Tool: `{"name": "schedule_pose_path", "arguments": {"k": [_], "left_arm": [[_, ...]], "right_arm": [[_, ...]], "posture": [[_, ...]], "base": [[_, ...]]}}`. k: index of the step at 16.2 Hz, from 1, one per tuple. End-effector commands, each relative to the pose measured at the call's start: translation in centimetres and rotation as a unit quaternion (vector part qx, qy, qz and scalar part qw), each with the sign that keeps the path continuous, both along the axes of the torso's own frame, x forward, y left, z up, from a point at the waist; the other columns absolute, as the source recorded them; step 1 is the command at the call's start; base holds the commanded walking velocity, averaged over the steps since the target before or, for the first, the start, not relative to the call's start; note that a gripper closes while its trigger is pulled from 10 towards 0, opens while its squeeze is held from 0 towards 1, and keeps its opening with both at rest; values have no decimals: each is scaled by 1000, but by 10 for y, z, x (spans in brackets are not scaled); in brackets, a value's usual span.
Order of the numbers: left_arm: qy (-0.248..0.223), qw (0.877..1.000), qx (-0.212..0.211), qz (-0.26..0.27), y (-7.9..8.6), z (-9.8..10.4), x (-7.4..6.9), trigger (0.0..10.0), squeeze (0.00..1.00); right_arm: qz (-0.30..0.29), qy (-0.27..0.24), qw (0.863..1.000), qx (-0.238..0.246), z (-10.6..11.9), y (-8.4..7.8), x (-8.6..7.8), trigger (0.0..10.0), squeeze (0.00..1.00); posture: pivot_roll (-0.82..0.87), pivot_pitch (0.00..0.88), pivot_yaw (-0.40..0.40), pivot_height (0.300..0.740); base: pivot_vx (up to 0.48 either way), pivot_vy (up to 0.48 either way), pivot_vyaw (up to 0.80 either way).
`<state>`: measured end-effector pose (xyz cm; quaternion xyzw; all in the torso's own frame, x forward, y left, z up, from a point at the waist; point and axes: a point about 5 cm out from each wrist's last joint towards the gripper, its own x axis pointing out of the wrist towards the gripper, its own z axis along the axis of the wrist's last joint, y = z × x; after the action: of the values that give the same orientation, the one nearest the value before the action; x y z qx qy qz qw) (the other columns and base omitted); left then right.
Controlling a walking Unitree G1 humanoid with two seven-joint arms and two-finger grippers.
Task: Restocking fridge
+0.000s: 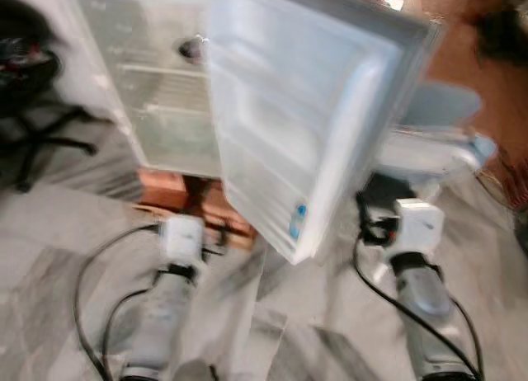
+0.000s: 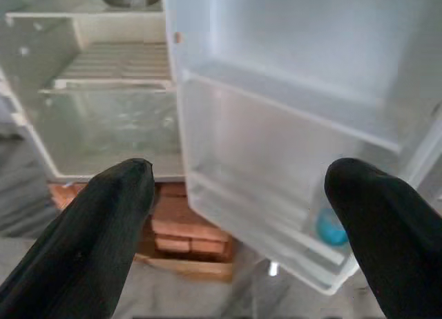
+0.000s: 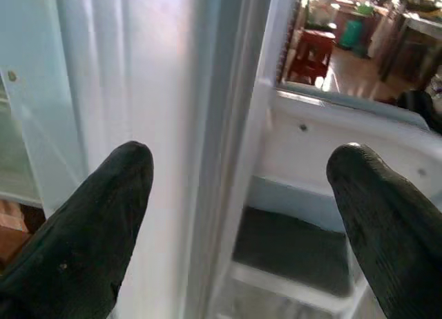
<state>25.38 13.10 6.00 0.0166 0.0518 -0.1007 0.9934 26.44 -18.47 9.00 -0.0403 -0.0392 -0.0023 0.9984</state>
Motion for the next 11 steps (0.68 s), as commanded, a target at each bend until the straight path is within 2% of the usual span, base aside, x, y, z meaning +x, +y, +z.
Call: {"name": "schedule_pose_path", "arguments": {"k": [1, 4, 7, 9, 11], "left_arm": [[10, 1000, 8, 14, 8, -2, -2, 10000, 0], [4, 1000, 12, 9, 7, -1, -3, 10000, 0], [3, 1000, 8, 6, 5, -1, -4, 10000, 0], [3, 1000, 7, 6, 5, 0, -4, 10000, 0], [6, 1000, 7, 9, 6, 0, -3, 10000, 0]], "right_arm": [[9, -6, 1000, 5, 3, 7, 1, 10000, 0], [8, -6, 1000, 4, 3, 7, 1, 10000, 0], [12, -9, 1000, -6, 4, 8, 1, 10000, 0], [12, -10, 1000, -8, 4, 9, 2, 10000, 0], [9, -9, 1000, -4, 4, 8, 3, 10000, 0]], "posture": [[9, 89, -40, 740], [7, 93, -40, 740], [8, 96, -39, 740], [8, 95, -39, 740], [10, 95, -38, 740]], "base": [[0, 0, 0], [160, 0, 0], [346, 0, 0], [368, 0, 538], [319, 0, 0]]}}
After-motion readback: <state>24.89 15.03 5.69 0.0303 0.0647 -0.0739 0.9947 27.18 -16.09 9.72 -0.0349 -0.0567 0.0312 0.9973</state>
